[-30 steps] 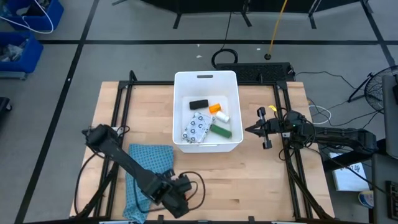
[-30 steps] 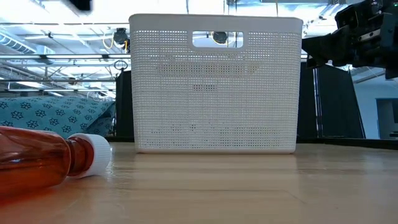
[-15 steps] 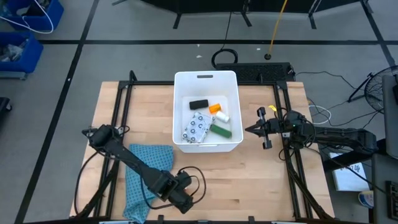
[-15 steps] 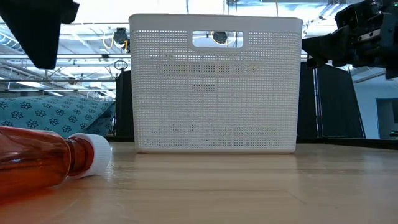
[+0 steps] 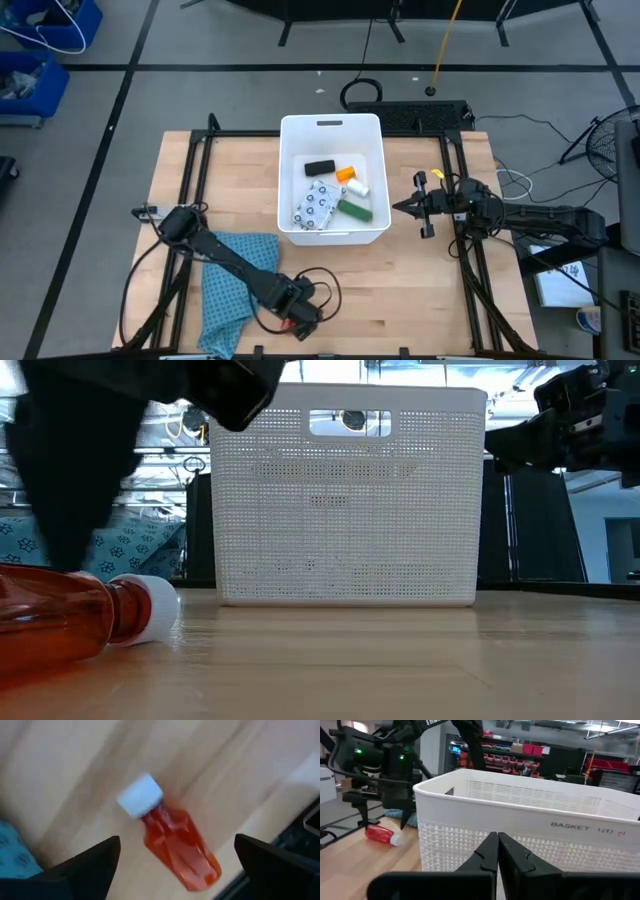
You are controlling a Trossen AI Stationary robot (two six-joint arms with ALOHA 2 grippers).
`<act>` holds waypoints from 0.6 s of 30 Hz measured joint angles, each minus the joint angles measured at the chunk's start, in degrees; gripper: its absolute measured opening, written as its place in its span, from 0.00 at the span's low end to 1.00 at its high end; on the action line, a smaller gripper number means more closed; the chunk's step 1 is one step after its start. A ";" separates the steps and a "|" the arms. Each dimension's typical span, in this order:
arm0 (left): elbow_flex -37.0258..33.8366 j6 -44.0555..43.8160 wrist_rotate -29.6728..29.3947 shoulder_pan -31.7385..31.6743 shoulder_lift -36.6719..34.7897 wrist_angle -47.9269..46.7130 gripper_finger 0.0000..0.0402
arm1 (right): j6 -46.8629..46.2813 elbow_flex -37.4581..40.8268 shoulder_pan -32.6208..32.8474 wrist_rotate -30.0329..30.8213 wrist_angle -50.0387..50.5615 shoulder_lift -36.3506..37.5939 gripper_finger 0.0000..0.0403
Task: Pick & place medical supplies in basket/bin
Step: Put the red bottle into the white bin
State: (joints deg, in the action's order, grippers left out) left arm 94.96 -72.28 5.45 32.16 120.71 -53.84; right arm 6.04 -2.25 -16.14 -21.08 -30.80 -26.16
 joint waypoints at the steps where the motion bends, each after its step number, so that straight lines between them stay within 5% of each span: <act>1: 0.00 0.01 0.70 0.13 0.04 0.23 0.99 | 0.00 0.01 0.00 0.07 0.00 -0.09 0.00; 11: -0.23 -2.93 1.88 0.92 0.04 2.72 0.99 | -0.81 0.01 0.00 0.05 -0.10 -0.28 0.00; 18: -6.78 -5.40 2.60 1.43 0.04 12.31 0.99 | -0.85 0.01 0.00 0.05 -0.15 -0.30 0.00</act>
State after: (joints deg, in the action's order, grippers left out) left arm 88.18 -77.69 8.05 33.60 120.75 -41.53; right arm 5.20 -2.24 -16.14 -21.04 -30.95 -26.46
